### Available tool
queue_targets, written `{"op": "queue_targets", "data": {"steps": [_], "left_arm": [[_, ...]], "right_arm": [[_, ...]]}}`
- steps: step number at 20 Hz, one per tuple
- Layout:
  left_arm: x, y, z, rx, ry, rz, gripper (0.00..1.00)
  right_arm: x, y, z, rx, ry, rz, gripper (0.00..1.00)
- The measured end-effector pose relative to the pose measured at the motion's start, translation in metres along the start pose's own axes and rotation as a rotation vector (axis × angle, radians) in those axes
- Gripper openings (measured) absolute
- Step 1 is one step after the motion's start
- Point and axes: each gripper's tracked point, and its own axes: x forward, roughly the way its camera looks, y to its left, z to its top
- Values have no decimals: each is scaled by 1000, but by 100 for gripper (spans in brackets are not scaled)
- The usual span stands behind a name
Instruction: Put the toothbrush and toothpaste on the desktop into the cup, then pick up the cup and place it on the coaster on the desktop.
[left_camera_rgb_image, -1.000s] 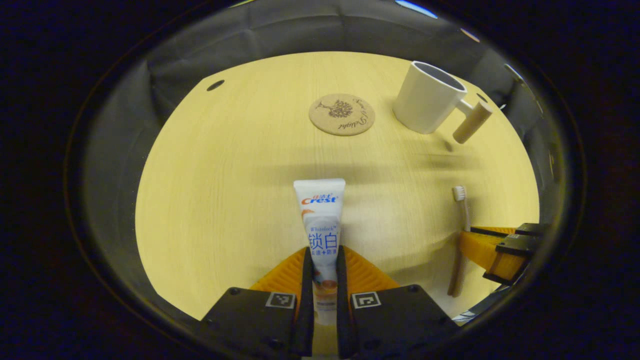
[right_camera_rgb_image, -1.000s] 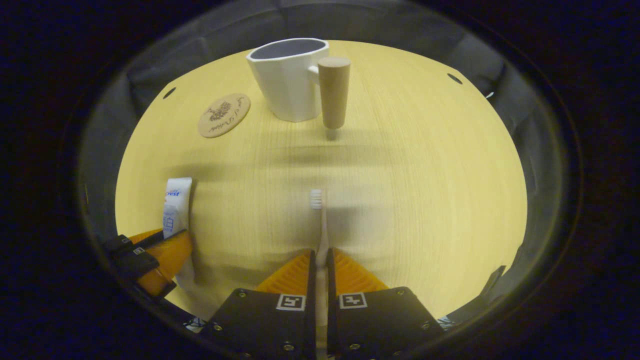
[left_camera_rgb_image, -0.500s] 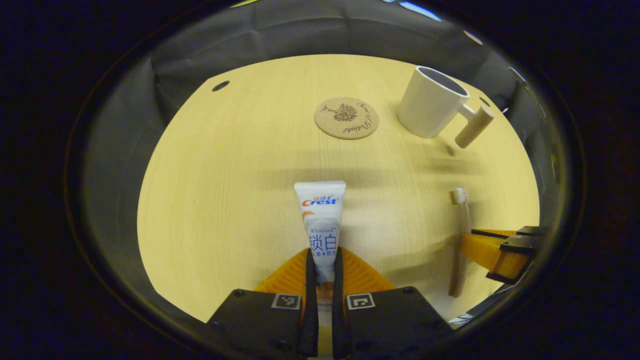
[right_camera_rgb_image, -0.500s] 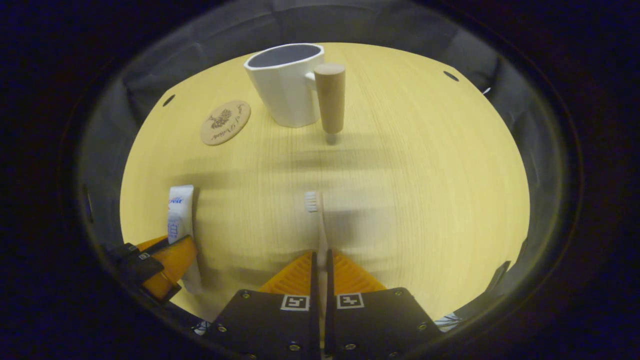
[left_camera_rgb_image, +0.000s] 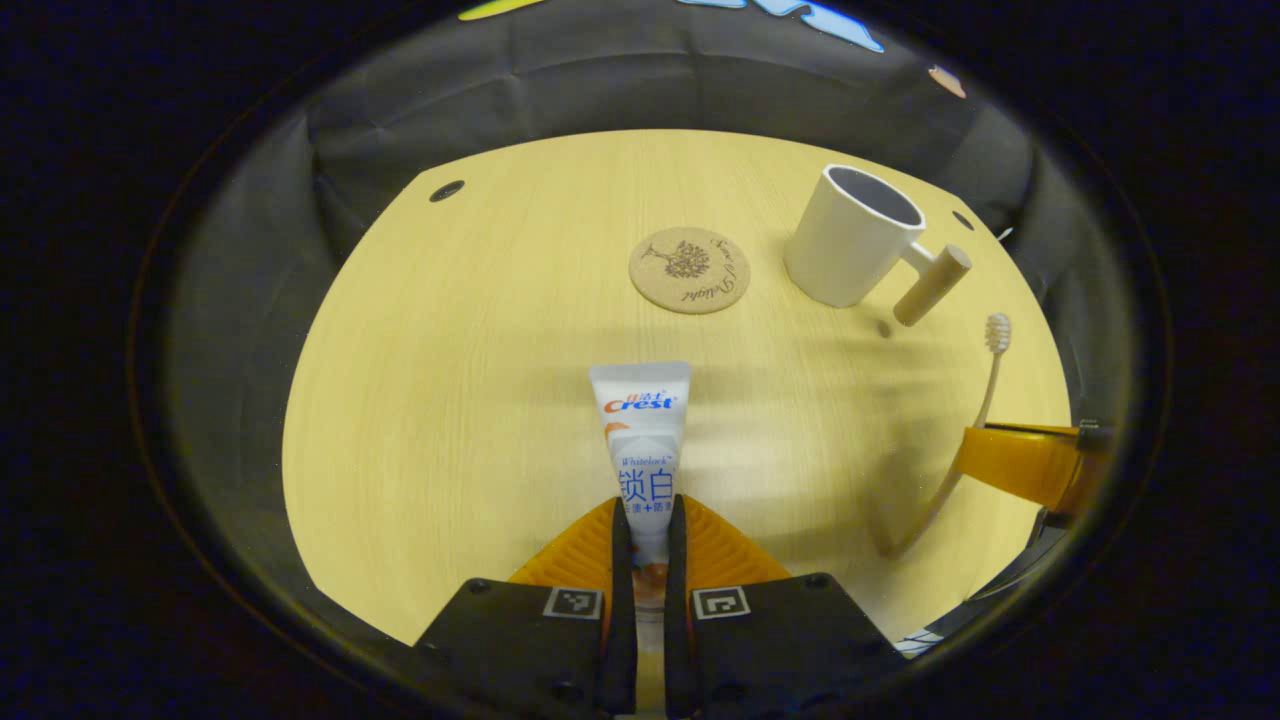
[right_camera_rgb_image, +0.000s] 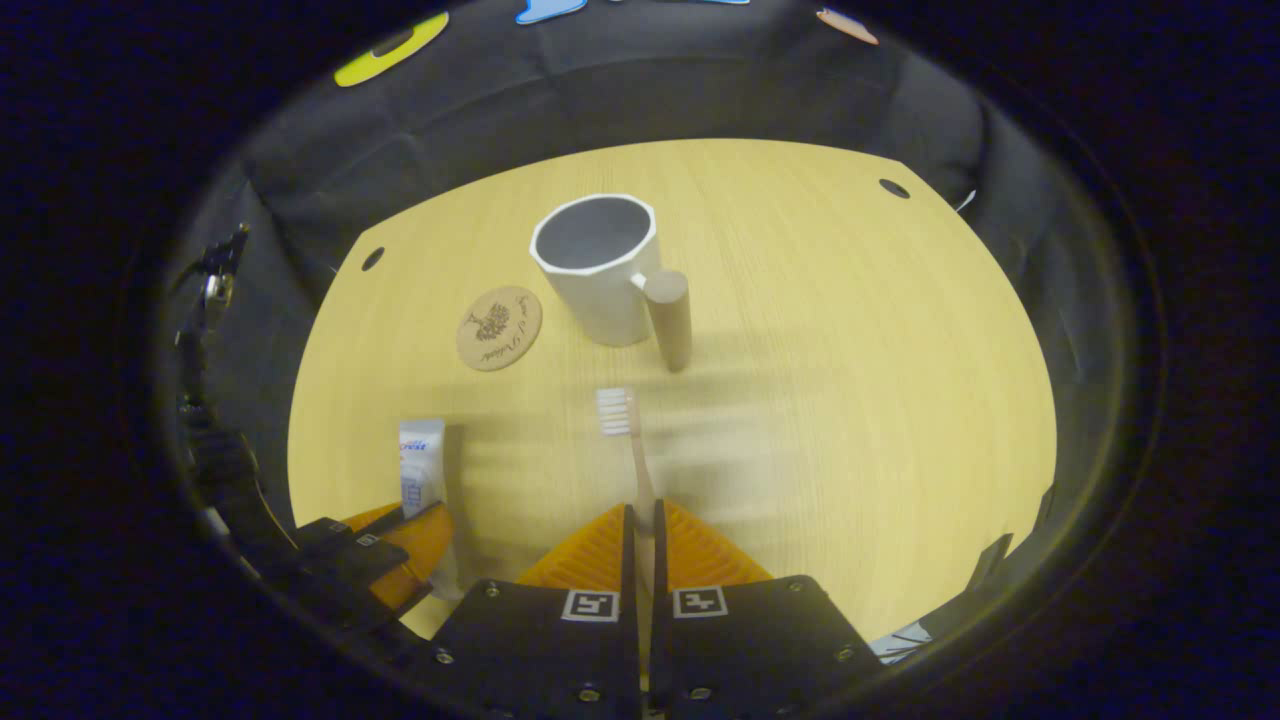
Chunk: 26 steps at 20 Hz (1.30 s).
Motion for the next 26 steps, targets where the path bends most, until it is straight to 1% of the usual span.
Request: {"op": "queue_targets", "data": {"steps": [6, 12, 16, 18, 22, 26], "left_arm": [[-8, 6, 3, -19, -16, 5, 19], [-10, 12, -1, -40, -16, 12, 19], [-10, 14, -3, -48, -16, 12, 19], [-9, 15, -2, -52, -16, 13, 19], [-6, 18, -5, -62, -14, 16, 19], [-10, 20, -5, -65, -11, 21, 19]], "right_arm": [[-31, 14, 42, 18, -86, 57, 5], [-71, 35, 95, 33, -211, 131, 5], [-99, 39, 137, 34, -307, 149, 5], [-105, 41, 154, 31, -344, 153, 4], [-102, 40, 179, 20, -391, 142, 4], [-75, 37, 187, -3, -381, 120, 4]]}}
